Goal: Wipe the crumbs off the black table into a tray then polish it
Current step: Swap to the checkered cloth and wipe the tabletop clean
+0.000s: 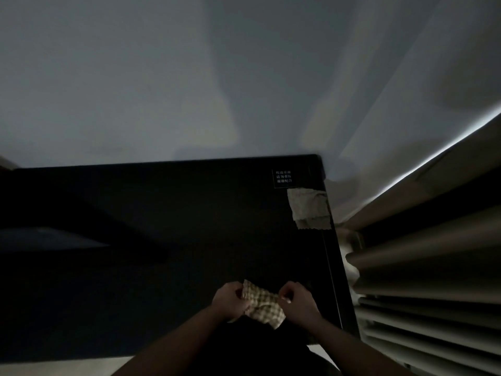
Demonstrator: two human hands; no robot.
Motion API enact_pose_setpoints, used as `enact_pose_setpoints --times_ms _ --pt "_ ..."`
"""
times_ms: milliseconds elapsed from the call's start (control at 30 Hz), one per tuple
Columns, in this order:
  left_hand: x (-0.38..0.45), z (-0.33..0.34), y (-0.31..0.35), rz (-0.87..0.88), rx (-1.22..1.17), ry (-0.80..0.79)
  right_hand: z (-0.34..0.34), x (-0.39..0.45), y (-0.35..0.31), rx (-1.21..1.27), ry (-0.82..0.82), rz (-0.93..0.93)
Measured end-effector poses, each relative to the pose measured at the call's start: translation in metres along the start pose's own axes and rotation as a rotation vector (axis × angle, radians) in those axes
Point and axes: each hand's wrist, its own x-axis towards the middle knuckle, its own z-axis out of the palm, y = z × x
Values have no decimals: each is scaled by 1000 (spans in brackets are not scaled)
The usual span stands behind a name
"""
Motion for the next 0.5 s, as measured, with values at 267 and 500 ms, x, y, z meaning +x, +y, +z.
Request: enact_pose_setpoints --times_ms 267,500 --pt "16 -38 40 185 -441 23 -46 32 -24 403 14 75" --pt "15 -85 120 170 -864 -7 -86 56 -59 993 -324 327"
